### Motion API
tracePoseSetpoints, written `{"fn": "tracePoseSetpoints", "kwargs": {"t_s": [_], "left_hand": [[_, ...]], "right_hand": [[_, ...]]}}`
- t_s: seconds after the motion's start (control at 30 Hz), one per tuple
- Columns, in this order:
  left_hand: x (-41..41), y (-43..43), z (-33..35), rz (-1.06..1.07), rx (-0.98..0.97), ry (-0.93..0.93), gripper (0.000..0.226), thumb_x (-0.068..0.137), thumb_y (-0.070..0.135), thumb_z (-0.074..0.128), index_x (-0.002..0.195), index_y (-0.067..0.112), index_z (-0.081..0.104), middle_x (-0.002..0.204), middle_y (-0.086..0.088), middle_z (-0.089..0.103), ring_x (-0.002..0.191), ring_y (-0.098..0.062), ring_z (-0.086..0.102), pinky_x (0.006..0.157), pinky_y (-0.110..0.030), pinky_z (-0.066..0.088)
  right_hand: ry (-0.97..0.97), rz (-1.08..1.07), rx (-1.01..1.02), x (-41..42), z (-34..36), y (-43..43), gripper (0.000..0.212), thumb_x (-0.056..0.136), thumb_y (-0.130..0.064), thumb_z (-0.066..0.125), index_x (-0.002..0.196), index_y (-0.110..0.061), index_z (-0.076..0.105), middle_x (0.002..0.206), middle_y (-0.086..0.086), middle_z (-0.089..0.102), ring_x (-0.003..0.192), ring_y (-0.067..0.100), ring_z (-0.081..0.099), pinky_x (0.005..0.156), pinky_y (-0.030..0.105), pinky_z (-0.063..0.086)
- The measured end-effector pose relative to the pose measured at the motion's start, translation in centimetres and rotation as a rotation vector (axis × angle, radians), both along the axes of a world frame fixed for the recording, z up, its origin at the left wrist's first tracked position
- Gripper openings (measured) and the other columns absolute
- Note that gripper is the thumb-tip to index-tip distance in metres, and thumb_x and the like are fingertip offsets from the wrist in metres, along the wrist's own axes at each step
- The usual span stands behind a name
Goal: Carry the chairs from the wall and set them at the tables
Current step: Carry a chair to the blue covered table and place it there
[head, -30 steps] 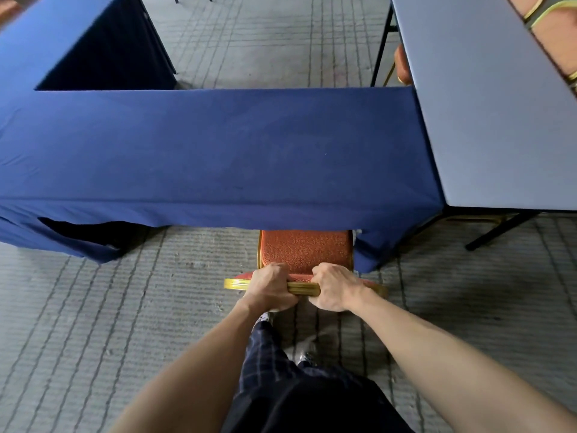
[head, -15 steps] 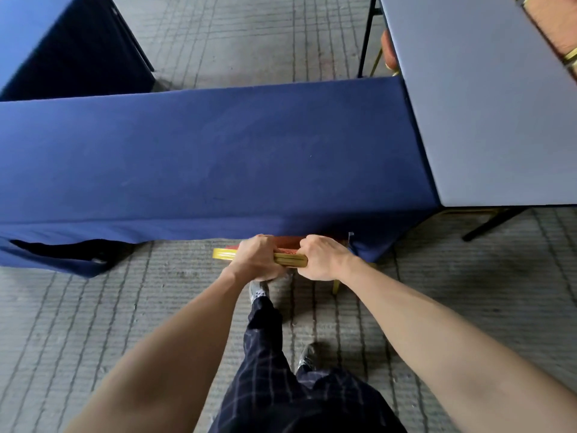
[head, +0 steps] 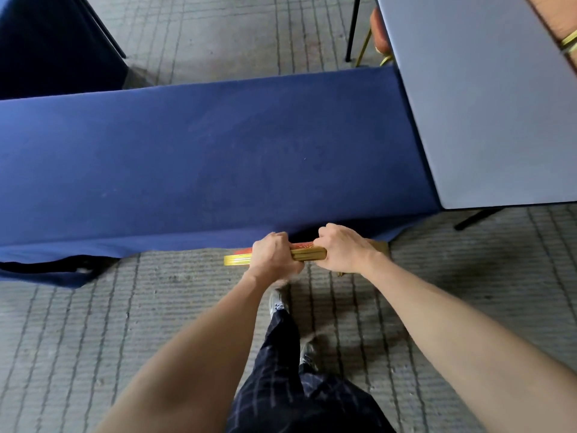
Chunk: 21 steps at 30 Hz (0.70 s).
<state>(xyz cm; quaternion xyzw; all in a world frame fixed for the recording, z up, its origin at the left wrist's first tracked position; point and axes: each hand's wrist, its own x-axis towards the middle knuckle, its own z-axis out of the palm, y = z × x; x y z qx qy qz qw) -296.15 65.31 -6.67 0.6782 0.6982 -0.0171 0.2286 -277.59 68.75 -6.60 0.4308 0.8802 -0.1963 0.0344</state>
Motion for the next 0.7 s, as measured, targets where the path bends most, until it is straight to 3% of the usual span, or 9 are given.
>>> {"fn": "tracePoseSetpoints", "kwargs": {"t_s": [0.13,0.3,0.43,0.7], "left_hand": [[-1.4,0.9,-0.1,-0.013,0.022,0.034,0.033,0.068,0.048,0.065,0.076,0.022,0.046,0.075,0.007,0.053,0.067,-0.022,0.051,0.065,-0.029,0.038],[-2.4,1.4,-0.9,-0.050,0.100,0.043,0.036,0.067,0.051,0.067,0.073,0.023,0.046,0.069,0.010,0.046,0.066,-0.019,0.052,0.063,-0.027,0.034],[-2.6,1.1,-2.3,-0.088,0.126,0.056,0.032,0.066,0.057,0.056,0.071,0.025,0.052,0.067,0.011,0.046,0.070,-0.015,0.055,0.061,-0.025,0.031],[-3.4,3.3,-2.7,-0.045,0.210,0.051,0.031,0.068,0.056,0.063,0.064,0.025,0.067,0.065,0.011,0.041,0.069,-0.013,0.041,0.064,-0.027,0.030]], "right_hand": [[0.057,-0.020,-0.008,-1.3,-0.1,0.4,0.019,0.076,-0.031,0.066,0.068,-0.018,0.056,0.073,-0.003,0.039,0.074,0.026,0.047,0.067,0.040,0.047],[0.096,-0.088,0.029,-1.7,-1.2,1.1,0.025,0.072,-0.042,0.069,0.076,-0.022,0.055,0.085,-0.003,0.044,0.081,0.019,0.044,0.071,0.035,0.045],[0.116,-0.121,0.128,-1.5,-2.3,0.3,0.029,0.070,-0.046,0.070,0.072,-0.019,0.059,0.080,-0.003,0.045,0.075,0.018,0.043,0.065,0.033,0.045],[0.139,-0.074,0.165,-2.7,-2.2,2.7,0.035,0.071,-0.050,0.058,0.069,-0.015,0.061,0.078,0.000,0.048,0.073,0.020,0.046,0.061,0.033,0.047]]}}
